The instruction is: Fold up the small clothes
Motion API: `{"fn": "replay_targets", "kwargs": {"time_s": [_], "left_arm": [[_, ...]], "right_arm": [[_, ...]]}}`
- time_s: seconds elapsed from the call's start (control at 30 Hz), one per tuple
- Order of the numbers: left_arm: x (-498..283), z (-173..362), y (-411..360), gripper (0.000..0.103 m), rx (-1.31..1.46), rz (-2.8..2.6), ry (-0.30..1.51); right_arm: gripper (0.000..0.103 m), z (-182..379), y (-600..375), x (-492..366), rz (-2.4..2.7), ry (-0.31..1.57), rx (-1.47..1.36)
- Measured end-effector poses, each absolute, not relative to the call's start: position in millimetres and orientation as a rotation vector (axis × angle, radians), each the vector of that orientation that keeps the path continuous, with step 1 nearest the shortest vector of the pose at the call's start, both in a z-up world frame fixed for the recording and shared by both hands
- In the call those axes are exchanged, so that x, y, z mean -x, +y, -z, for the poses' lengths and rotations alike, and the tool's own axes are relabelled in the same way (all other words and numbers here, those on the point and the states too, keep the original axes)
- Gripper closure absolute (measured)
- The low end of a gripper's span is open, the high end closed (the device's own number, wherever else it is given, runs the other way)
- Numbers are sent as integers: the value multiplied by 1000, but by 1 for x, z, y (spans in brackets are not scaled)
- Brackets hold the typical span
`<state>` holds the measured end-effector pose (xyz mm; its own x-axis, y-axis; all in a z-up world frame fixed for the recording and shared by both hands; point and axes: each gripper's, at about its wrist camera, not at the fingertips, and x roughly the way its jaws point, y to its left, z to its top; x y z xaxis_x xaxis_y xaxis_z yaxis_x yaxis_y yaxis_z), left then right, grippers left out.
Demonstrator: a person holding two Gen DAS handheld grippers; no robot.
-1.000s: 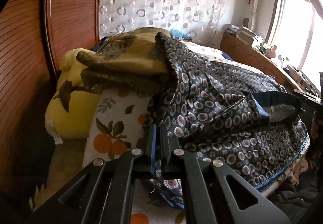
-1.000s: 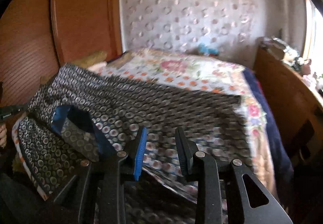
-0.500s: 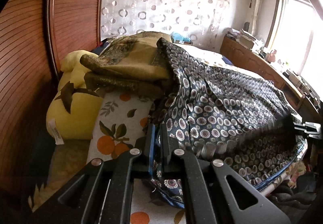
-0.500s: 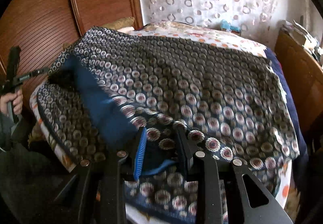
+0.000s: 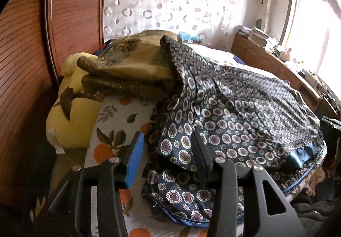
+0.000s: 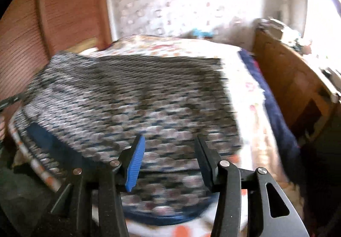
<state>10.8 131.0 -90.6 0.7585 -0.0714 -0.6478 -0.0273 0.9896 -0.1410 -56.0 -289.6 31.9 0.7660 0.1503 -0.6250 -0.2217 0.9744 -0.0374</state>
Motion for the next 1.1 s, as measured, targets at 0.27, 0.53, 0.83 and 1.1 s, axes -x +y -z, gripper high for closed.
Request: {"fn": "replay_targets", "kwargs": {"time_s": [0.27,0.53,0.83,1.1], "left_arm": [[-15,101,127,65,138,31,724],[-13,99,120,101,126,67,721],[-1,89,124,101,116,74,736],[-3,94,135,63,118,37,753]], "right_arm": [[53,-17,-348,21,-69,729,-16],[95,-2,-350,11,-152,744,-85],[102,-19,-350,55,-189,679,-59],[96,-19,-337,53,-117,681,41]]}}
